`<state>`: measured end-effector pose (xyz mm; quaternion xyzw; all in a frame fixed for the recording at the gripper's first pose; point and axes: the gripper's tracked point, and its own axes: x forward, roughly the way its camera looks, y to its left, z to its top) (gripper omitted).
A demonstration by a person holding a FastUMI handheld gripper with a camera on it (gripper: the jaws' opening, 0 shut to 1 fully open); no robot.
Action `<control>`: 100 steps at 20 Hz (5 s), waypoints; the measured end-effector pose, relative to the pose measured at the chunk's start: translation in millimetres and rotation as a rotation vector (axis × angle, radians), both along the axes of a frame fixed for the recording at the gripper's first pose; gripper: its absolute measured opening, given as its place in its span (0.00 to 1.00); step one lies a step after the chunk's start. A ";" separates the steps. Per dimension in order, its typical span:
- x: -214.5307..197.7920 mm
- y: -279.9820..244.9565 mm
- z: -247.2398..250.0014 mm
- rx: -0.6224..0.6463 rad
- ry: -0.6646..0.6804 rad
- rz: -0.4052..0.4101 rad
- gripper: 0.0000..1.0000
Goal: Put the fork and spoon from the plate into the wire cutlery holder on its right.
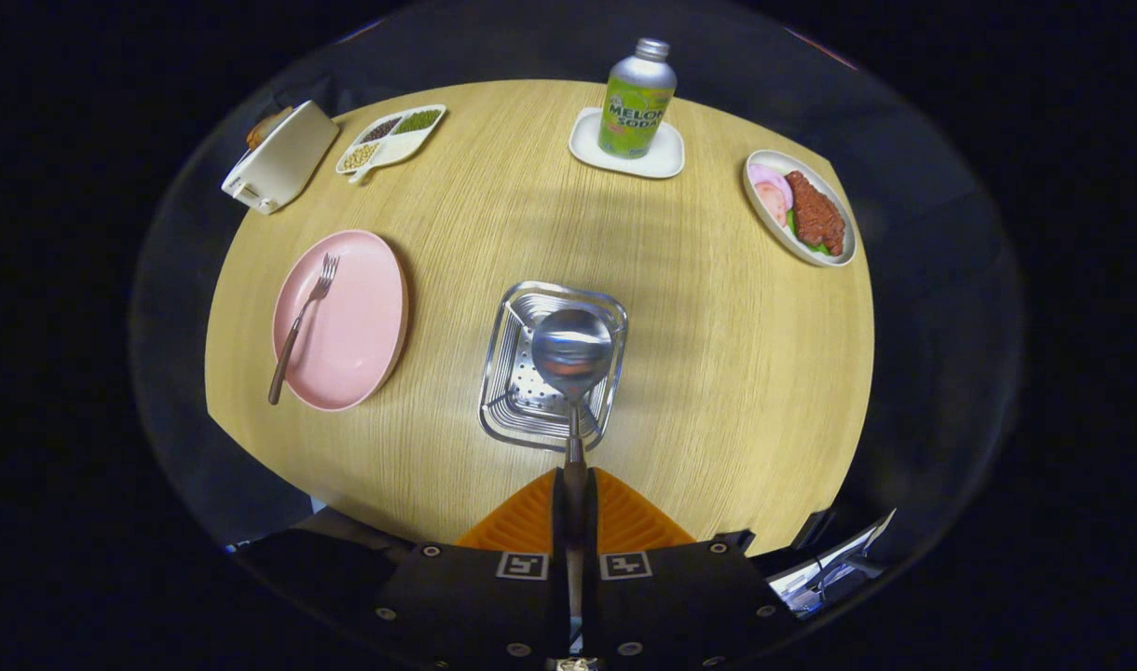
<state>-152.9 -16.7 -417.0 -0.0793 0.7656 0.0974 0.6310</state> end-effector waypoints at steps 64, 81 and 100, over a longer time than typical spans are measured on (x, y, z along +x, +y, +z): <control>-2.9 316.9 -86.3 0.189 -0.024 -0.169 0.62; 2.8 294.9 -69.4 0.216 -0.174 -0.146 0.04; 40.7 96.2 40.9 0.120 -0.448 -0.233 0.04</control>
